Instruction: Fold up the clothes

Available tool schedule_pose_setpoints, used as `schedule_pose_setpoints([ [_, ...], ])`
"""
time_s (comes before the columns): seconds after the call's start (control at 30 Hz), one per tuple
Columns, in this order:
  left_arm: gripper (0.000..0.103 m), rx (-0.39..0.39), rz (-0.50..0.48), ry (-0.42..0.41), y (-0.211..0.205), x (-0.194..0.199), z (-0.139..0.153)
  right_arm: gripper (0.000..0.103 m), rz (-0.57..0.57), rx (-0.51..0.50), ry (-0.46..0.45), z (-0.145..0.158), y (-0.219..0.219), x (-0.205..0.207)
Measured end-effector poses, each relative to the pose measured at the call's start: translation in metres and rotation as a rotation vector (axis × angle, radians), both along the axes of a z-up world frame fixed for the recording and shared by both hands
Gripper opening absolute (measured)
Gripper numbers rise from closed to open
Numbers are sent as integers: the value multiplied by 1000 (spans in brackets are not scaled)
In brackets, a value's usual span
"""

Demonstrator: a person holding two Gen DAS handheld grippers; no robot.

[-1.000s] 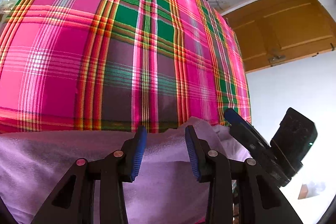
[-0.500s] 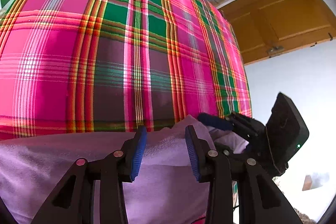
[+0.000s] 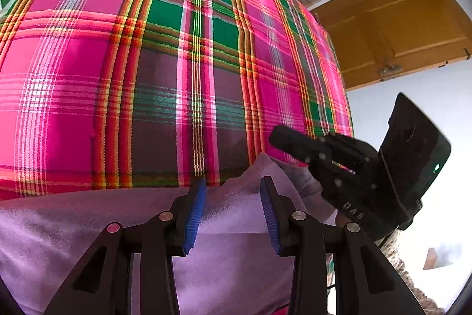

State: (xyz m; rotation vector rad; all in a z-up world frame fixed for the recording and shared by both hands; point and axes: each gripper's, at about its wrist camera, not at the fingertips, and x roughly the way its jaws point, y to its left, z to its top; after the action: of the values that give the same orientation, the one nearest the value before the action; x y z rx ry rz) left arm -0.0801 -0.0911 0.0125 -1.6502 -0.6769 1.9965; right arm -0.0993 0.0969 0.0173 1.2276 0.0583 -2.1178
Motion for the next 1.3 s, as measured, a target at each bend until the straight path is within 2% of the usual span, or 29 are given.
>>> schedule_pose_setpoints([
  [0.07, 40, 3, -3, 10, 0, 1, 2, 1, 26, -6, -15, 3, 2, 2],
  [0.2, 44, 2, -31, 51, 6, 1, 7, 3, -31, -37, -46, 4, 20, 7],
  [0.27, 46, 15, -74, 73, 12, 1, 8, 6, -74, -69, -71, 1, 33, 10],
  [0.4, 50, -51, -190, 117, 29, 3, 9, 11, -156, -129, -120, -6, 56, 21],
  [0.5, 50, -85, -233, 139, 37, 5, 9, 13, -188, -138, -117, -6, 66, 30],
  [0.63, 50, -69, -232, 131, 38, 0, 2, 13, -237, -177, -97, 0, 76, 40],
  [0.7, 47, -43, -225, 138, 36, -2, 0, 14, -280, -199, -90, 3, 85, 43],
  [0.77, 21, -14, -218, 143, 36, -5, -1, 14, -315, -216, -94, 3, 92, 43],
  [0.83, 9, -4, -204, 155, 33, -6, 0, 15, -341, -221, -99, 2, 97, 43],
  [0.97, 4, 32, -116, 188, 20, -9, 5, 16, -374, -234, -99, 1, 104, 43],
  [1.03, 4, 47, -73, 179, 13, -11, 3, 16, -386, -238, -95, 2, 107, 44],
  [1.2, 3, 40, -20, 161, 15, -19, -11, 16, -417, -218, -68, 5, 115, 48],
  [1.3, 3, 22, -9, 145, 20, -24, -23, 16, -428, -159, -49, 6, 122, 51],
])
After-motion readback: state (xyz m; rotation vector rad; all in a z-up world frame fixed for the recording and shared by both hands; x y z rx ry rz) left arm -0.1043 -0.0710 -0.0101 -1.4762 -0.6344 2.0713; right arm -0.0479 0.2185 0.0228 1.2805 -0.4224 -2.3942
